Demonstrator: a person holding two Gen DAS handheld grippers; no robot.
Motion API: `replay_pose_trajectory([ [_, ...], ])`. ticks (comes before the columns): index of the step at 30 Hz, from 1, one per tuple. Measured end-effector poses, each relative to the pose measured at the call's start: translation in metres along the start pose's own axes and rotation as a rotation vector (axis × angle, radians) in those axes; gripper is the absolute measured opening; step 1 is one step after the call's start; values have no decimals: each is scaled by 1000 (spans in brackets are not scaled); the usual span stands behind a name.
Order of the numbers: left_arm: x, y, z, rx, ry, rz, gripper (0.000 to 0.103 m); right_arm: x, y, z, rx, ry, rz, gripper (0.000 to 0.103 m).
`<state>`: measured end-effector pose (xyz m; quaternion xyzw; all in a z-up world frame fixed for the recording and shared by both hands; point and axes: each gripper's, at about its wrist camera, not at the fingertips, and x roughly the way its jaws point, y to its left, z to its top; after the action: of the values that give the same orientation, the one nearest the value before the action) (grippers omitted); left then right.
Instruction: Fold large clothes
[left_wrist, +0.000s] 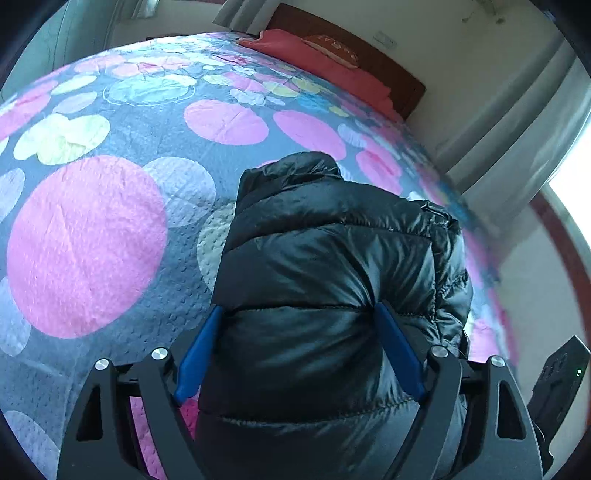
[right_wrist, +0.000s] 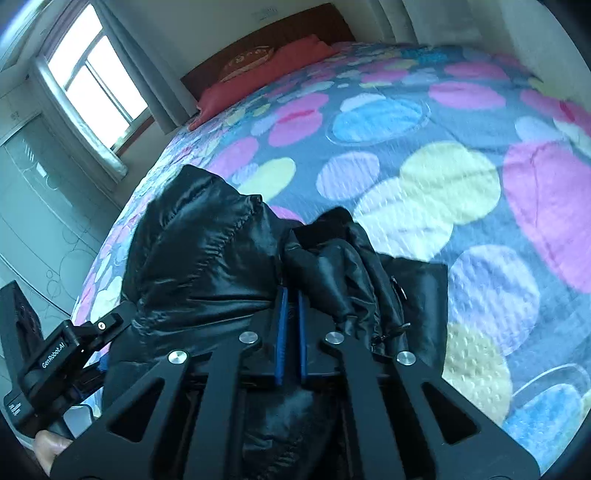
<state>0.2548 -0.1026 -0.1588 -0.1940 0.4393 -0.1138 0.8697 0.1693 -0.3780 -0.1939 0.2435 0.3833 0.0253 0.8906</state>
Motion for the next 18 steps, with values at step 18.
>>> replay_pose_trajectory([
  [18, 30, 17, -17, 21, -47, 22, 90, 26, -9, -24, 16, -60, -5, 0],
])
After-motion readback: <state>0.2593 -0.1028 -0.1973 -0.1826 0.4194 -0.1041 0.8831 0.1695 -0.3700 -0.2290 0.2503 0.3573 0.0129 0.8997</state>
